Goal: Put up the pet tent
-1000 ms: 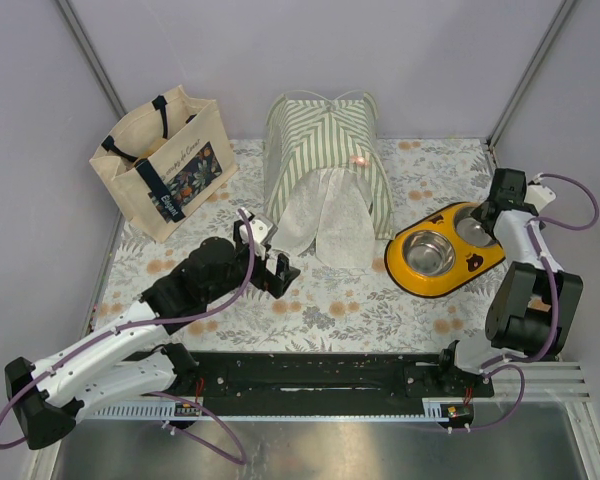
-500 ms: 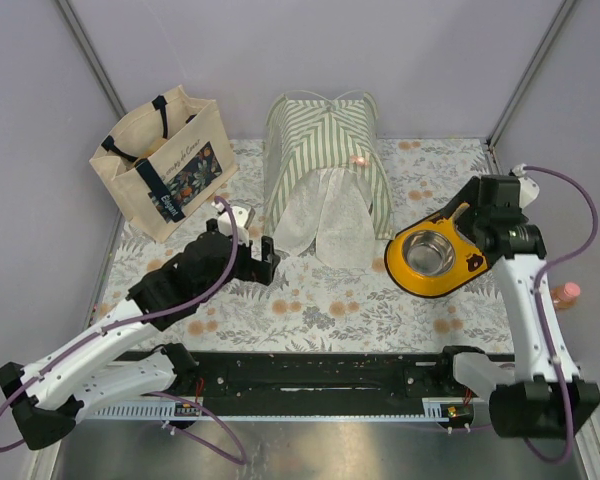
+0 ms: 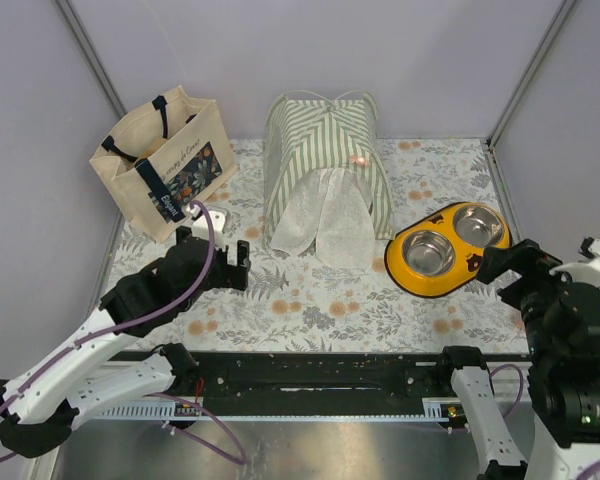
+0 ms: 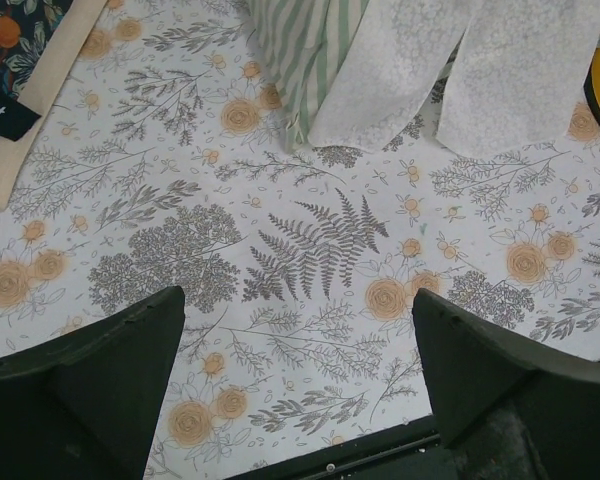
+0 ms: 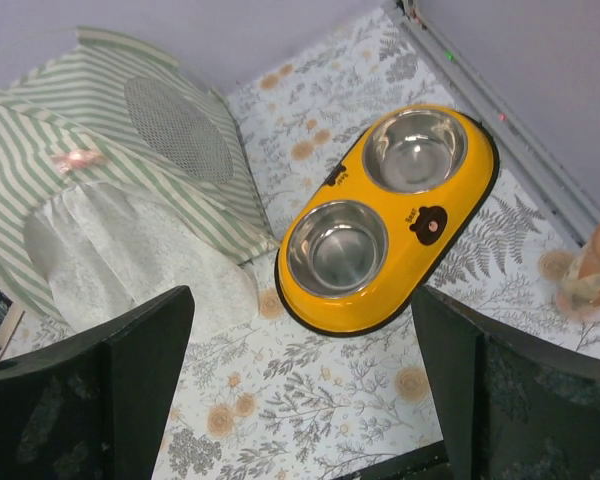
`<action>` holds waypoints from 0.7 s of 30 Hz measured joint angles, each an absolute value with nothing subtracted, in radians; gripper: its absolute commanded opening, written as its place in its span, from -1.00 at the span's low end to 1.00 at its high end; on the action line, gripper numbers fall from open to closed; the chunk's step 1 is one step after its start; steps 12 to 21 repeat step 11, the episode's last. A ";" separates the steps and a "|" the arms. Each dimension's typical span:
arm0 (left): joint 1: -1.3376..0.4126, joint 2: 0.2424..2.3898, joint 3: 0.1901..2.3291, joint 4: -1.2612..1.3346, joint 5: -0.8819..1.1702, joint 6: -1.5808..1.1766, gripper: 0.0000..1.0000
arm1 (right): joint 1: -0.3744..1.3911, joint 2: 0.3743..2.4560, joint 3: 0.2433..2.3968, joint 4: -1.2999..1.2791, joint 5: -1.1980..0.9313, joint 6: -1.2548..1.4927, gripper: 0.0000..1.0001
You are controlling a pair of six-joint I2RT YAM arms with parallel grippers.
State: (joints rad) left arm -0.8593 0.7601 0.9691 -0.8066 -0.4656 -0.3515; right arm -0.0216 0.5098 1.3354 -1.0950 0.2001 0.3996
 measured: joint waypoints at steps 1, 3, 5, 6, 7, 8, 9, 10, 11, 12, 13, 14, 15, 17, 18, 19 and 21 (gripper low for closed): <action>-0.859 0.756 0.976 -0.823 -0.469 -0.352 0.98 | -0.022 0.501 1.367 -1.112 0.200 0.389 0.99; -0.859 0.736 0.982 -0.844 -0.472 -0.353 0.98 | -0.022 0.489 1.419 -1.145 0.198 0.369 0.99; -0.859 0.707 0.983 -0.861 -0.473 -0.357 0.98 | -0.022 0.479 1.449 -1.174 0.198 0.358 0.99; -0.859 0.691 0.984 -0.870 -0.473 -0.360 0.98 | -0.022 0.475 1.456 -1.185 0.198 0.355 0.99; -0.859 0.672 0.984 -0.880 -0.473 -0.365 0.98 | -0.022 0.468 1.460 -1.199 0.198 0.355 0.99; -0.859 0.655 0.986 -0.889 -0.472 -0.368 0.98 | -0.022 0.460 1.460 -1.211 0.197 0.355 0.99; -0.859 0.641 0.987 -0.894 -0.472 -0.371 0.98 | -0.022 0.455 1.460 -1.222 0.197 0.355 0.99; -0.859 0.622 0.988 -0.899 -0.472 -0.373 0.98 | -0.022 0.448 1.460 -1.232 0.196 0.355 0.99; -0.859 0.604 0.991 -0.907 -0.472 -0.377 0.98 | -0.022 0.443 1.460 -1.241 0.196 0.355 0.99; -0.859 0.604 0.991 -0.907 -0.472 -0.377 0.98 | -0.022 0.443 1.460 -1.241 0.196 0.355 0.99; -0.859 0.604 0.991 -0.907 -0.472 -0.377 0.98 | -0.022 0.443 1.460 -1.241 0.196 0.355 0.99; -0.859 0.604 0.991 -0.907 -0.472 -0.377 0.98 | -0.022 0.443 1.460 -1.241 0.196 0.355 0.99; -0.859 0.604 0.991 -0.907 -0.472 -0.377 0.98 | -0.022 0.443 1.460 -1.241 0.196 0.355 0.99; -0.859 0.604 0.991 -0.907 -0.472 -0.377 0.98 | -0.022 0.443 1.460 -1.241 0.196 0.355 0.99; -0.859 0.604 0.991 -0.907 -0.472 -0.377 0.98 | -0.022 0.443 1.460 -1.241 0.196 0.355 0.99; -0.859 0.604 0.991 -0.907 -0.472 -0.377 0.98 | -0.022 0.443 1.460 -1.241 0.196 0.355 0.99; -0.859 0.604 0.991 -0.907 -0.472 -0.377 0.98 | -0.022 0.443 1.460 -1.241 0.196 0.355 0.99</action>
